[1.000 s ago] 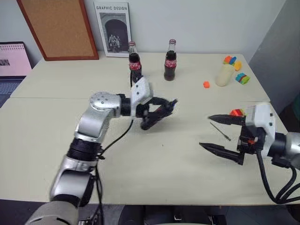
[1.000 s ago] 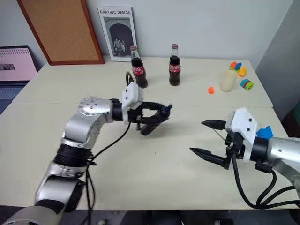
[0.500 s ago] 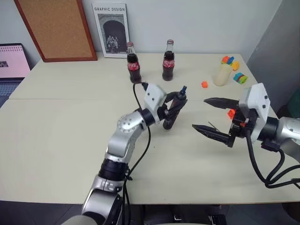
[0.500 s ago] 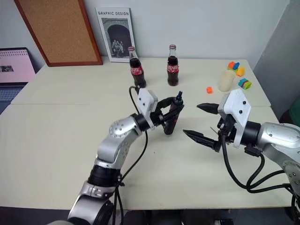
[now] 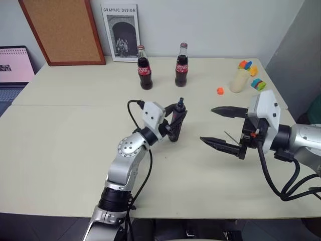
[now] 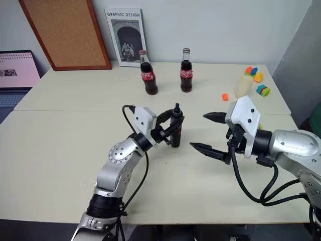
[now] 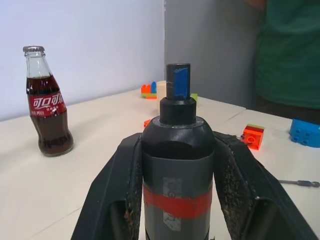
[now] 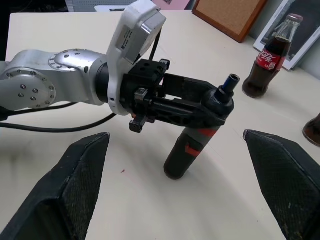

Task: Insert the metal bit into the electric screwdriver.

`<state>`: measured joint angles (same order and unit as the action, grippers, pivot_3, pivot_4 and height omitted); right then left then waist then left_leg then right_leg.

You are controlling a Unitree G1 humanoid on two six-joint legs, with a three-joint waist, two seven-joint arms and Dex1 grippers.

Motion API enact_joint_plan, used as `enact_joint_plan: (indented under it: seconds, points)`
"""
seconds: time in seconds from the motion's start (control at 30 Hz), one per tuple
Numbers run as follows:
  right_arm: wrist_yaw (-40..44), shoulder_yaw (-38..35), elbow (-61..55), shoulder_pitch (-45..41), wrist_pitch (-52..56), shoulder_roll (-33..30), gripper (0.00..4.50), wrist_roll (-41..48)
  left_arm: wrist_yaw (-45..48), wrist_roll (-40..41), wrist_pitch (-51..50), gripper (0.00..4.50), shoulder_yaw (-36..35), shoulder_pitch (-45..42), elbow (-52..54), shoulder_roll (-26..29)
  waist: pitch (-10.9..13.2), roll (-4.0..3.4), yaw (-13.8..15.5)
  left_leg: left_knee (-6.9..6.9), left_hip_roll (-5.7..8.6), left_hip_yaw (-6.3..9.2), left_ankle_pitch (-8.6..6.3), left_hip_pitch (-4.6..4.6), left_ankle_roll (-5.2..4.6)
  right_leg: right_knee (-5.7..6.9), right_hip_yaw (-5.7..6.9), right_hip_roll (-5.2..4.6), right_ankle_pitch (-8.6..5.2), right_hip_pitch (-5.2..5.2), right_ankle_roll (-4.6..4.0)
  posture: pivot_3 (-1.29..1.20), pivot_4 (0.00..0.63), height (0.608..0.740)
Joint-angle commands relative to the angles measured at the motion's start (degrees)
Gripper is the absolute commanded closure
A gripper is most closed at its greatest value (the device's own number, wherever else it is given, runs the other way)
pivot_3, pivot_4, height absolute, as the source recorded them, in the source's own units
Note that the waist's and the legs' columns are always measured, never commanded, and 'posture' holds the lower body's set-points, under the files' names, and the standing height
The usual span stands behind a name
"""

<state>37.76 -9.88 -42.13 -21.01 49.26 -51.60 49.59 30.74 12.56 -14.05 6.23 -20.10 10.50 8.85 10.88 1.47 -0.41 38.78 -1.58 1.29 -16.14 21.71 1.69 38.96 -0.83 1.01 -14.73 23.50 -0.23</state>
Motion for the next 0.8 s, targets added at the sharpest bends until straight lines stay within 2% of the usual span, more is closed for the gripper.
enact_joint_plan:
  seconds: [0.03,0.2,0.33,0.53,0.67,0.8]
  points:
    - [1.2,-0.5,0.1,-0.5,-1.3,-0.9,0.0,-0.5,-0.3,1.7,-3.4,2.86,-1.8,2.4,3.6,2.3,0.0,-0.01,-0.1,0.0,-0.01,0.0,0.0,-0.01,0.0,0.0,0.0,0.01,0.0,0.0,0.0,0.0,0.15,0.74]
    - [2.0,0.1,1.1,0.2,-2.2,-1.8,0.0,-3.5,-1.6,2.0,-4.6,2.86,-1.4,3.5,5.8,3.2,0.0,-0.01,-0.1,0.0,-0.01,0.0,0.0,-0.06,0.0,0.0,-0.01,0.0,0.0,-0.02,0.0,0.0,0.15,0.74]
    - [0.2,2.4,7.4,-0.3,-2.0,-3.9,0.0,-10.2,-1.4,-0.1,-2.5,2.86,1.3,2.4,5.6,3.8,0.0,-0.01,0.0,0.0,0.01,-0.02,0.0,-0.05,0.0,-0.02,-0.02,-0.01,0.0,-0.02,0.0,0.0,0.15,0.74]
    - [-3.3,6.4,14.1,-1.4,8.1,-6.5,0.0,-14.5,-1.5,-2.4,0.8,2.86,3.9,1.8,4.9,3.9,0.0,-0.01,0.0,0.0,0.0,-0.07,0.0,0.0,0.0,-0.05,-0.08,-0.05,0.01,0.0,-0.01,0.0,0.15,0.74]
    - [-4.0,10.1,17.7,-3.0,14.7,-6.2,0.0,-15.4,-2.2,-3.7,2.2,2.86,5.4,2.1,4.4,2.8,0.0,-0.01,0.0,-0.03,-0.01,-0.06,0.0,0.02,0.0,-0.06,-0.06,-0.05,0.01,0.02,-0.01,0.0,0.15,0.74]
    - [-7.6,17.8,25.0,-6.8,18.6,-3.3,0.0,-21.5,-2.5,-4.8,4.2,2.86,6.0,2.0,3.1,2.0,0.0,-0.01,-0.1,-0.02,0.0,-0.06,0.0,0.01,0.0,-0.06,-0.1,-0.05,0.01,0.02,-0.02,0.0,0.15,0.74]
